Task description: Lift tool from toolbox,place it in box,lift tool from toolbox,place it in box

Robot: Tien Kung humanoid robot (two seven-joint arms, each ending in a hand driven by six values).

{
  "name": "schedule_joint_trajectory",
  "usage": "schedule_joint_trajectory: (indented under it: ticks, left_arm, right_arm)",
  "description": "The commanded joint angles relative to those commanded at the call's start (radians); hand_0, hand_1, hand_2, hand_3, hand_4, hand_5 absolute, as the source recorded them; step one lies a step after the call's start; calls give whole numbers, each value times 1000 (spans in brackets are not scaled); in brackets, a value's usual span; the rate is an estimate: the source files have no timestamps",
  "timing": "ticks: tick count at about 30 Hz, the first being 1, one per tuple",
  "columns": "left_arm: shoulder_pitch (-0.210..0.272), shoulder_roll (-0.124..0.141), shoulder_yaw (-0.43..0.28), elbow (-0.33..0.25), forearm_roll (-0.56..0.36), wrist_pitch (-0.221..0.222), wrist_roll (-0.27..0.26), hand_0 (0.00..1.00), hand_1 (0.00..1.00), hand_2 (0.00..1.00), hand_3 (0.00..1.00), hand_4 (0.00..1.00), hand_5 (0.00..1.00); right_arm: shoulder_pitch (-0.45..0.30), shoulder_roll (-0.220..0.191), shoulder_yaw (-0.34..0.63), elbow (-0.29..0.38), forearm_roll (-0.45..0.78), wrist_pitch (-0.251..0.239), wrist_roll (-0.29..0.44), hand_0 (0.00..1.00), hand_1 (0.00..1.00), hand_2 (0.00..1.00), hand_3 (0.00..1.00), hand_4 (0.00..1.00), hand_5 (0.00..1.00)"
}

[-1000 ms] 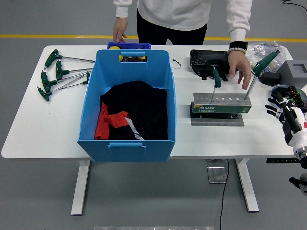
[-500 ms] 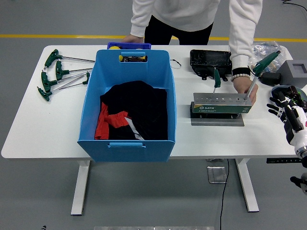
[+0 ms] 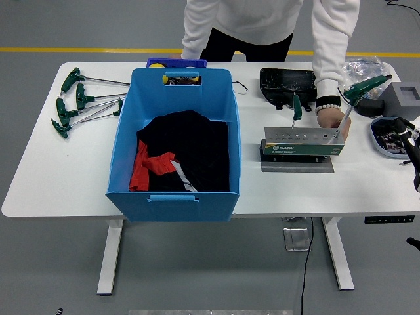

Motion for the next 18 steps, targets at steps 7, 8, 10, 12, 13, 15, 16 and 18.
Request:
schedule_joint_trajectory:
  ticks: [7,8,10,12,13,15,16,18]
  left_arm:
    - [-1,-1,1,-1,-1,3,3,773,818,853,795,776,683]
    - [-2,-1,2,-1,0,4,4,773,818,853,795,776,683]
    - [-2,-2,0,-2,4,5,6,773,818,853,795,776,683]
    - [-2,-2,-2,-2,6,6,7,772,816,853,791,775,682]
    - [-1,-2,-2,-2,7,6,8,772,816,853,791,775,682]
    - [-1,-2,-3,-2,7,7,8,772,816,853,791,775,682]
    - [0,-1,-3,-3,7,8,8,772,816,853,791,775,682]
    - [1,-1,-4,-3,8,10,8,771,814,853,788,772,679]
  right_arm:
    - [31,-58,-17,3,-260,-121,39,866,856,944,994,998,577]
    - [45,-83,-31,3,-304,-140,46,866,856,944,994,998,577]
    - [70,-130,-56,3,-389,-168,52,866,856,944,994,998,577]
    - [98,-175,-86,2,-473,-190,53,922,900,978,998,998,506]
    - [115,-197,-104,2,-512,-202,51,922,900,978,998,998,506]
    - [135,-224,-124,3,-578,-218,49,922,900,978,998,998,506]
    - [162,-250,-151,7,-622,-241,46,922,900,978,998,998,506]
    - [194,-278,-184,12,-690,-253,44,968,924,981,998,998,492]
